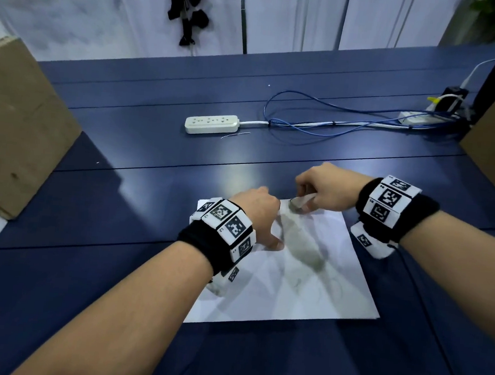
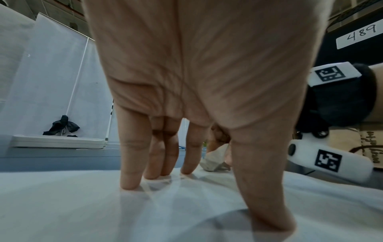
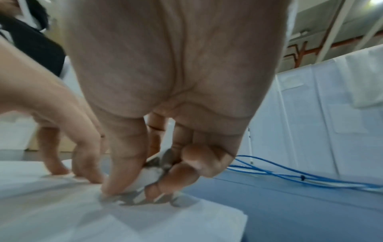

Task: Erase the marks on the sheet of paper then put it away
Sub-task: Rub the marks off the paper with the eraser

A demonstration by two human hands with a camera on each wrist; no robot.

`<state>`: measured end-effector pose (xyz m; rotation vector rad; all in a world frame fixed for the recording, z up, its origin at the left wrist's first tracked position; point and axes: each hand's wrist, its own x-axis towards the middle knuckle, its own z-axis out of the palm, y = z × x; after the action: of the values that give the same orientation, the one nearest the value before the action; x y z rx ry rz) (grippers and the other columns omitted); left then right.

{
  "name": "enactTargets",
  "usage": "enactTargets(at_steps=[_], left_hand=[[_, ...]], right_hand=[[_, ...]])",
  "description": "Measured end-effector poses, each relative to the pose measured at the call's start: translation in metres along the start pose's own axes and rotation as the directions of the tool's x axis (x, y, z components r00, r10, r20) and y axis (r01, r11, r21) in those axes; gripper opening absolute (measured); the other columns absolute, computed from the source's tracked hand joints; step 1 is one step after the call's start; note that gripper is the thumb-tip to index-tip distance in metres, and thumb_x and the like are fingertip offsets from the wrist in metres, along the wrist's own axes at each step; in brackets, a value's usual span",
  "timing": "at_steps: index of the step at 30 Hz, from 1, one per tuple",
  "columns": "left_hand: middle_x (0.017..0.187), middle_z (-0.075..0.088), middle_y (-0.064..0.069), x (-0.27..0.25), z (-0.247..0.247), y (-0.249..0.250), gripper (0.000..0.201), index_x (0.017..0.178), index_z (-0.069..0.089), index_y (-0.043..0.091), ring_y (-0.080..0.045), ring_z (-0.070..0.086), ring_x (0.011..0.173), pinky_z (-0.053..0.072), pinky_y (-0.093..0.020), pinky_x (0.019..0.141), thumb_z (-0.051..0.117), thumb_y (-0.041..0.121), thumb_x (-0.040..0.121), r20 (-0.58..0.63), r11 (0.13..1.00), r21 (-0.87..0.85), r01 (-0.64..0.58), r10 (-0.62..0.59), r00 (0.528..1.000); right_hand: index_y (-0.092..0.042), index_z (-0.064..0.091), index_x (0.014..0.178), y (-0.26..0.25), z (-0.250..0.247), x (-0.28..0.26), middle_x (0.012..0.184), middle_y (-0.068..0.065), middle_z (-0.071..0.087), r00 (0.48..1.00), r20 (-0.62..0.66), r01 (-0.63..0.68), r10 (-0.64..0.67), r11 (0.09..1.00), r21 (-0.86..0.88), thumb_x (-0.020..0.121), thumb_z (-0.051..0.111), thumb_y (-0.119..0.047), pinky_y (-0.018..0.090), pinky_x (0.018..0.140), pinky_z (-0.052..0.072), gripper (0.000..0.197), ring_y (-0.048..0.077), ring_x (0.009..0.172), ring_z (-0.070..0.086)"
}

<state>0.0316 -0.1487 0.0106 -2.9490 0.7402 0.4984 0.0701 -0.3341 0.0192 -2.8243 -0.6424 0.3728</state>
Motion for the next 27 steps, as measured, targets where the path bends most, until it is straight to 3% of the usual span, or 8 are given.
enactTargets(at_steps=[5,9,12,15,18,23,25,27], left_hand=[[0.112,0.051,-0.006,0.001,0.002,0.0,0.069,0.121,0.059,0.017,-0.026,0.057,0.093,0.042,-0.032,0.071,0.075,0.061,0.071,-0.014,1.0,0.008,-0.01,0.01,1.0],[0.11,0.05,-0.005,0.001,0.002,0.0,0.069,0.125,0.058,0.022,-0.025,0.056,0.093,0.042,-0.031,0.071,0.075,0.06,0.071,-0.019,1.0,-0.004,-0.021,0.021,1.0],[0.112,0.05,-0.006,0.001,0.002,-0.001,0.069,0.126,0.057,0.022,-0.025,0.057,0.097,0.041,-0.031,0.071,0.075,0.06,0.071,-0.017,1.0,-0.011,-0.019,0.019,1.0],[0.114,0.05,-0.006,0.003,0.003,-0.002,0.072,0.128,0.057,0.022,-0.027,0.058,0.099,0.043,-0.032,0.075,0.074,0.061,0.071,-0.018,1.0,-0.008,-0.021,0.021,1.0],[0.115,0.05,-0.007,0.005,0.005,-0.003,0.072,0.129,0.056,0.02,-0.026,0.058,0.1,0.041,-0.031,0.075,0.073,0.061,0.072,-0.011,1.0,0.012,-0.029,0.029,1.0],[0.117,0.049,-0.006,0.004,0.004,-0.002,0.07,0.13,0.056,0.022,-0.026,0.057,0.101,0.038,-0.03,0.072,0.072,0.061,0.074,-0.01,0.999,0.011,-0.033,0.033,0.999],[0.117,0.048,-0.006,0.005,0.005,-0.003,0.07,0.13,0.055,0.022,-0.026,0.057,0.101,0.038,-0.03,0.072,0.072,0.062,0.075,-0.007,0.999,0.015,-0.031,0.031,0.999],[0.115,0.049,-0.006,0.006,0.005,-0.004,0.069,0.128,0.056,0.022,-0.026,0.056,0.1,0.039,-0.031,0.072,0.072,0.062,0.074,-0.01,0.999,0.006,-0.032,0.032,0.999]], right_hand=[[-0.031,0.062,0.071,-0.017,0.009,-0.028,0.076,-0.007,0.069,0.913,0.389,0.107,-0.121,0.993,0.058,0.067,0.079,-0.019,0.027,0.066,0.048,0.021,0.005,0.066,0.059],[-0.026,0.066,0.084,-0.009,0.005,-0.005,0.071,-0.008,0.062,0.993,0.106,0.049,-0.046,0.998,-0.027,0.071,0.074,-0.037,0.032,0.068,0.05,0.019,0.016,0.073,0.059],[-0.022,0.063,0.085,-0.004,0.0,0.003,0.071,-0.009,0.06,1.0,-0.017,0.001,-0.001,1.0,-0.012,0.076,0.072,-0.039,0.032,0.067,0.048,0.022,0.021,0.076,0.06],[-0.027,0.062,0.079,-0.01,0.005,-0.014,0.071,-0.009,0.062,0.983,0.169,0.078,-0.077,0.997,0.001,0.072,0.076,-0.024,0.027,0.064,0.044,0.016,0.012,0.07,0.057],[-0.031,0.06,0.07,-0.016,0.011,-0.025,0.078,-0.006,0.069,0.913,0.391,0.096,-0.115,0.993,0.068,0.066,0.08,-0.021,0.029,0.067,0.049,0.022,0.009,0.07,0.06],[-0.024,0.063,0.086,-0.002,-0.001,-0.001,0.071,-0.012,0.059,1.0,-0.017,-0.017,0.016,0.999,-0.037,0.077,0.072,-0.033,0.026,0.063,0.04,0.016,0.019,0.078,0.059],[-0.025,0.059,0.081,0.001,0.0,-0.004,0.069,-0.012,0.058,1.0,-0.021,-0.01,0.01,1.0,-0.017,0.076,0.073,-0.032,0.026,0.062,0.039,0.017,0.018,0.075,0.058],[-0.029,0.055,0.074,-0.003,0.005,-0.015,0.064,-0.014,0.058,0.99,0.129,0.046,-0.051,0.998,0.04,0.074,0.077,-0.025,0.022,0.06,0.039,0.022,0.007,0.066,0.054]])
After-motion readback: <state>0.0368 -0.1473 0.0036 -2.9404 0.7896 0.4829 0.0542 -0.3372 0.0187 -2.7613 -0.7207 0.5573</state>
